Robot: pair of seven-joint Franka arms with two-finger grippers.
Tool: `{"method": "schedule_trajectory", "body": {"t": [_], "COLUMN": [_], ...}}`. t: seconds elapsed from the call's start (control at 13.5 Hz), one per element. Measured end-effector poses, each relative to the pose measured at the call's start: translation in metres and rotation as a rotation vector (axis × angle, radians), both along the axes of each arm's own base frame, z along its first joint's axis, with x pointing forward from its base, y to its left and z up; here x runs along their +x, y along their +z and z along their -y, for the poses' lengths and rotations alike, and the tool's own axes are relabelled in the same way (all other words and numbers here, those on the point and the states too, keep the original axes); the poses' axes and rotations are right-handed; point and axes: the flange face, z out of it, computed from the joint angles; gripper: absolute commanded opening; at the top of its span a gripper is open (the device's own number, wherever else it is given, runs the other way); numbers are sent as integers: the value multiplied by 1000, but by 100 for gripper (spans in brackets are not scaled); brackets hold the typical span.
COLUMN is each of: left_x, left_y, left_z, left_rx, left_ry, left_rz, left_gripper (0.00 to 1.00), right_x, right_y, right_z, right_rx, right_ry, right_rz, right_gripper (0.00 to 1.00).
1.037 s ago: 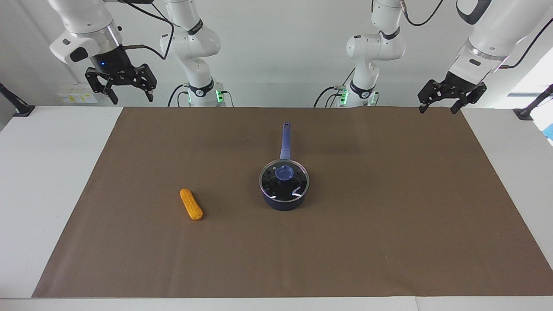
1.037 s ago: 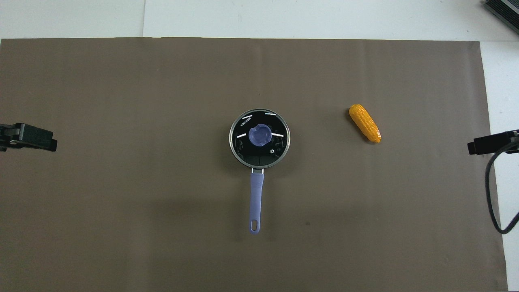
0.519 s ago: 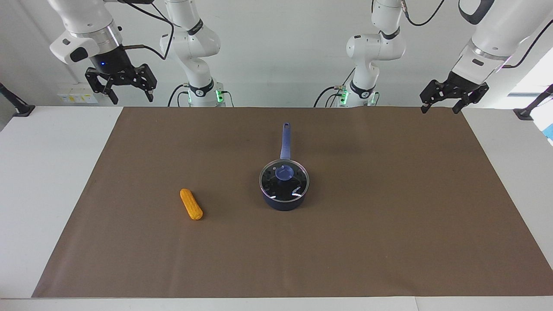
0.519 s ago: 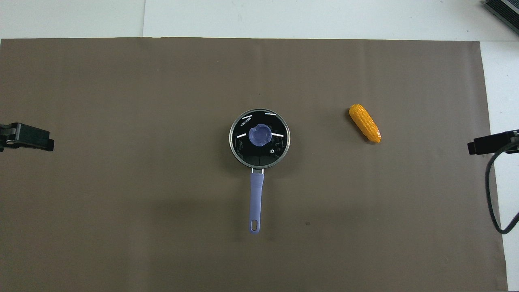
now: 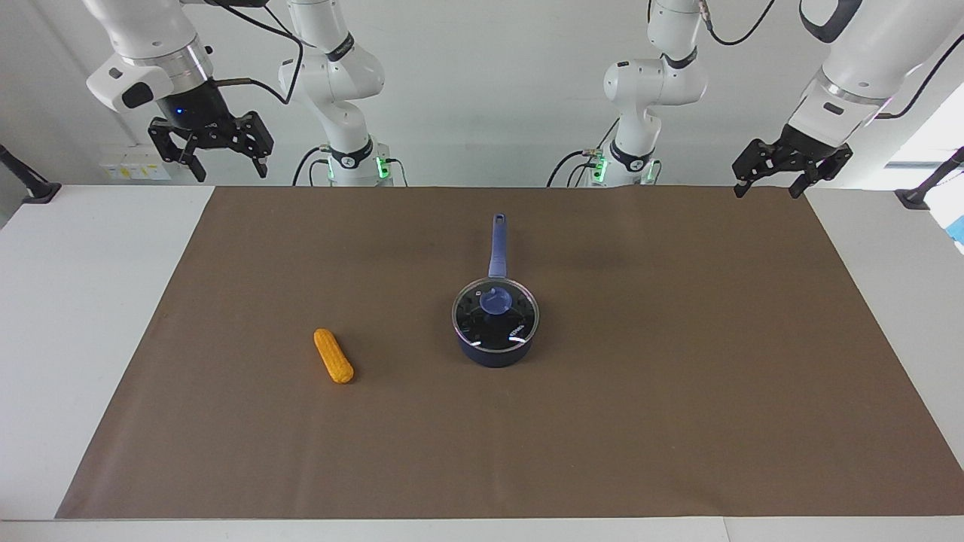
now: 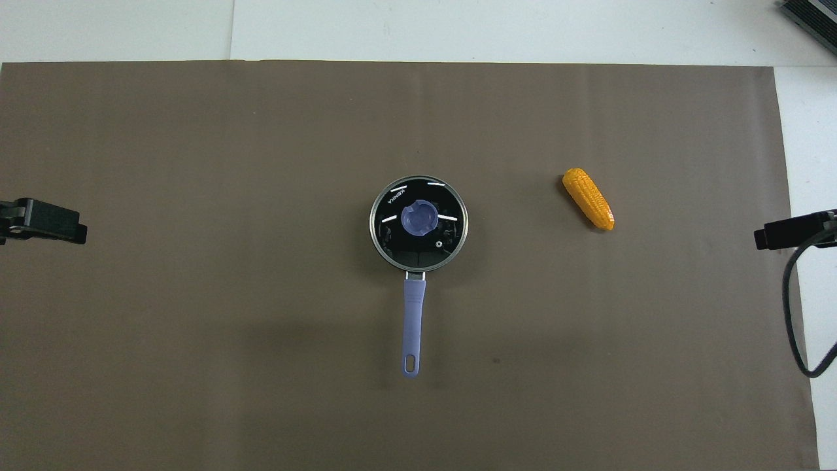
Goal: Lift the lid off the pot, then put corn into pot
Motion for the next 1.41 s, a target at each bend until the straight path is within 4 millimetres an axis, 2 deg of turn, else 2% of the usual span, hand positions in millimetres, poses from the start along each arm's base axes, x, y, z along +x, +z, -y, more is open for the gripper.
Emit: {"method": "schedule_trajectory", "body": {"t": [0.59, 1.41], "left_x": [0, -3], "left_y": [0, -1], "left_z": [0, 26], "left_rx": [0, -5], "left_ry": [-1, -48], "left_rz": [-3, -13], "left_gripper": [100, 100], "right_x": [0, -1], "right_y": [-1, -3], "right_z": [0, 1], "right_rx": [0, 1], "right_ry": [-1, -1], "right_rz": [-3, -9], "right_gripper": [100, 100]}}
